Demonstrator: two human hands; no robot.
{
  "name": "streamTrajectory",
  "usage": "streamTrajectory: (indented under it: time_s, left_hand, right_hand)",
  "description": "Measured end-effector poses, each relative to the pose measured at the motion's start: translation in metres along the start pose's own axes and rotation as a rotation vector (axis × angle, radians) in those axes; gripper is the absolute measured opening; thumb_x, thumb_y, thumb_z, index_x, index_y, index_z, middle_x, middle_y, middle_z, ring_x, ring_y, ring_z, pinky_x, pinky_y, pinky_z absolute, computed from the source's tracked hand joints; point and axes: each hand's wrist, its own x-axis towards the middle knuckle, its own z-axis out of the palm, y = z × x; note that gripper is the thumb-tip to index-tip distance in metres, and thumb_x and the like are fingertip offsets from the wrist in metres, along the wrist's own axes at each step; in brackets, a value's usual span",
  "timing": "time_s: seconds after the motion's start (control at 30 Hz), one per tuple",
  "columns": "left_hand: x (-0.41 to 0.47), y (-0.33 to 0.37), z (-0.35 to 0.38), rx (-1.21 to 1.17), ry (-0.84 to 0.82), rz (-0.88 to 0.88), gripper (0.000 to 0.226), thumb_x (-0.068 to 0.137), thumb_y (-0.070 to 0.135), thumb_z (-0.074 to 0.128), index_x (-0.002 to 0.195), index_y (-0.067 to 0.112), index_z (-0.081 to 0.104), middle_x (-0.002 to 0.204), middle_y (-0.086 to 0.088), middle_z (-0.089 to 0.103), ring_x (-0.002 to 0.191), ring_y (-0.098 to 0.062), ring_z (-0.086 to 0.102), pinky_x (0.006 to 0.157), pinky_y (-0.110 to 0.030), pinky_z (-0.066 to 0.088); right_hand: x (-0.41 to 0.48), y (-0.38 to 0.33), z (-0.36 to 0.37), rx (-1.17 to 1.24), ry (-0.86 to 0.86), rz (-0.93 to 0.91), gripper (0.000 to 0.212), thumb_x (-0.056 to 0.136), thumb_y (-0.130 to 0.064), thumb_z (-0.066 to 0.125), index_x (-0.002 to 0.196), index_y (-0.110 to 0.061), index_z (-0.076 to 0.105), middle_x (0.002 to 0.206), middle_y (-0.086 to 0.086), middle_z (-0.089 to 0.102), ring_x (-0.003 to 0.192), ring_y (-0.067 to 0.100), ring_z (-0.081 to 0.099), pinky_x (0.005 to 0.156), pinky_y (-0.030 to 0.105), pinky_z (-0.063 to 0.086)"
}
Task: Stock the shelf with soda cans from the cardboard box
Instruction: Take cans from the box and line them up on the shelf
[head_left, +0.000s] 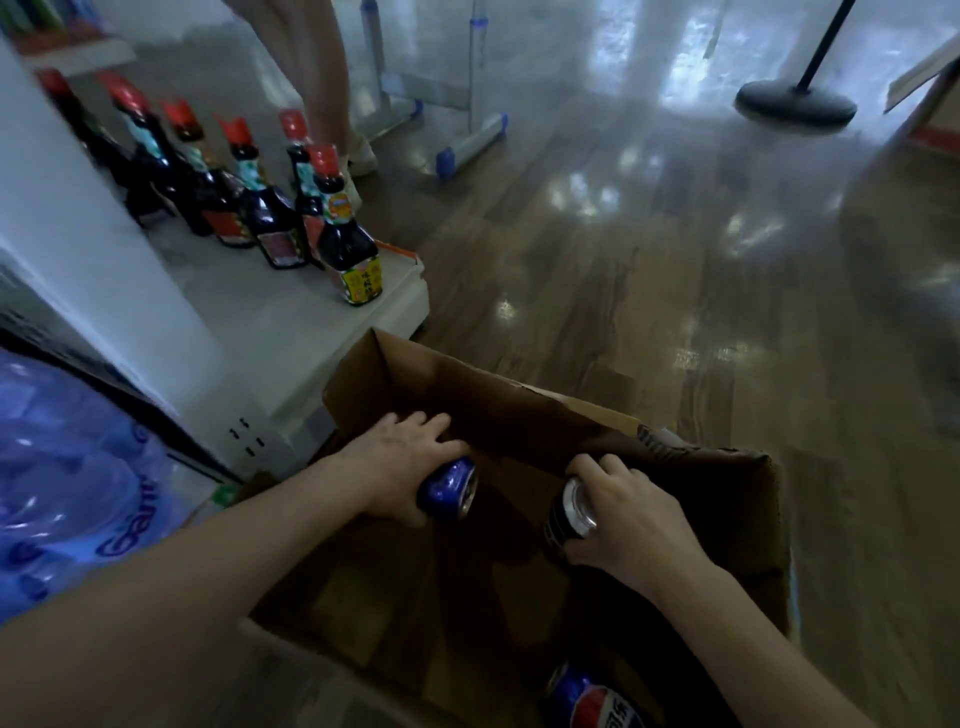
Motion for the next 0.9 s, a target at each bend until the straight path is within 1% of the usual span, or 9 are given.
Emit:
streamTrajectory:
  time_s: [0.13, 0.3, 0.37, 0.47, 0.53, 0.67, 0.77, 0.83, 0.9]
  left_hand:
    - [-0.048, -0.022, -0.039, 0.008, 0.107, -0.063, 0.091, 0.074, 0.050, 0.067, 0.146, 0.030, 0.014, 0.148, -0.007, 0.020, 0.131, -0.024, 0.028, 0.108, -0.039, 0.026]
    - [-0.107, -0.049, -0.089, 0.076, 0.264, -0.142, 0.091, 0.070, 0.055, 0.067, 0.144, 0.029, 0.020, 0.138, -0.006, 0.033, 0.123, -0.025, 0.038, 0.099, -0.038, 0.034]
    - [-0.129, -0.056, -0.111, 0.109, 0.334, -0.185, 0.090, 0.070, 0.055, 0.068, 0.142, 0.029, 0.021, 0.139, -0.006, 0.032, 0.123, -0.025, 0.037, 0.099, -0.040, 0.035]
    - [-0.163, -0.066, -0.142, 0.157, 0.460, -0.226, 0.089, 0.071, 0.057, 0.067, 0.142, 0.031, 0.020, 0.140, -0.006, 0.028, 0.125, -0.025, 0.034, 0.099, -0.040, 0.034]
    - [-0.186, -0.073, -0.161, 0.156, 0.492, -0.246, 0.086, 0.072, 0.056, 0.066, 0.141, 0.031, 0.021, 0.140, -0.005, 0.027, 0.124, -0.023, 0.034, 0.098, -0.039, 0.034]
    - [-0.228, -0.084, -0.194, 0.169, 0.516, -0.283, 0.085, 0.066, 0.056, 0.068, 0.137, 0.033, 0.027, 0.133, 0.000, 0.033, 0.117, -0.020, 0.039, 0.091, -0.035, 0.036]
    - [-0.258, -0.092, -0.219, 0.201, 0.544, -0.334, 0.085, 0.063, 0.056, 0.068, 0.135, 0.036, 0.027, 0.128, 0.005, 0.034, 0.113, -0.016, 0.041, 0.087, -0.032, 0.035]
    - [-0.281, -0.096, -0.239, 0.202, 0.561, -0.375, 0.085, 0.062, 0.056, 0.069, 0.134, 0.038, 0.027, 0.117, 0.007, 0.034, 0.107, -0.012, 0.039, 0.082, -0.030, 0.033]
    - [-0.306, -0.101, -0.256, 0.204, 0.578, -0.412, 0.080, 0.061, 0.057, 0.069, 0.128, 0.040, 0.029, 0.100, 0.009, 0.025, 0.092, -0.008, 0.028, 0.076, -0.027, 0.029]
  right_hand:
    - [0.000, -0.034, -0.040, 0.007, 0.091, -0.103, 0.069, 0.075, -0.045, 0.069, 0.132, -0.034, 0.032, 0.126, -0.008, 0.041, 0.114, 0.016, 0.046, 0.086, 0.025, 0.040]
    - [-0.004, -0.078, -0.099, -0.007, 0.219, -0.215, 0.074, 0.074, -0.049, 0.068, 0.137, -0.034, 0.031, 0.120, -0.010, 0.043, 0.109, 0.011, 0.048, 0.081, 0.021, 0.038]
    - [-0.007, -0.095, -0.124, -0.004, 0.276, -0.245, 0.079, 0.073, -0.048, 0.070, 0.138, -0.033, 0.028, 0.123, -0.011, 0.044, 0.110, 0.010, 0.049, 0.086, 0.021, 0.040]
    - [-0.010, -0.120, -0.163, -0.032, 0.351, -0.291, 0.074, 0.069, -0.047, 0.073, 0.130, -0.031, 0.033, 0.123, -0.012, 0.049, 0.099, 0.009, 0.051, 0.079, 0.021, 0.037]
    - [-0.012, -0.138, -0.188, -0.056, 0.386, -0.336, 0.067, 0.068, -0.047, 0.072, 0.123, -0.033, 0.036, 0.119, -0.014, 0.051, 0.093, 0.009, 0.050, 0.077, 0.021, 0.039]
    - [-0.019, -0.176, -0.235, -0.125, 0.378, -0.414, 0.066, 0.071, -0.049, 0.067, 0.125, -0.037, 0.031, 0.123, -0.013, 0.046, 0.107, 0.013, 0.053, 0.081, 0.024, 0.043]
    - [-0.028, -0.201, -0.268, -0.171, 0.409, -0.488, 0.066, 0.070, -0.054, 0.064, 0.125, -0.039, 0.032, 0.122, -0.015, 0.046, 0.101, 0.010, 0.052, 0.078, 0.023, 0.041]
    - [-0.038, -0.216, -0.289, -0.173, 0.423, -0.531, 0.067, 0.069, -0.054, 0.063, 0.126, -0.039, 0.033, 0.124, -0.017, 0.045, 0.104, 0.009, 0.052, 0.082, 0.024, 0.043]
    - [-0.048, -0.231, -0.311, -0.184, 0.442, -0.571, 0.069, 0.068, -0.056, 0.062, 0.128, -0.040, 0.032, 0.123, -0.019, 0.045, 0.105, 0.008, 0.051, 0.079, 0.023, 0.040]
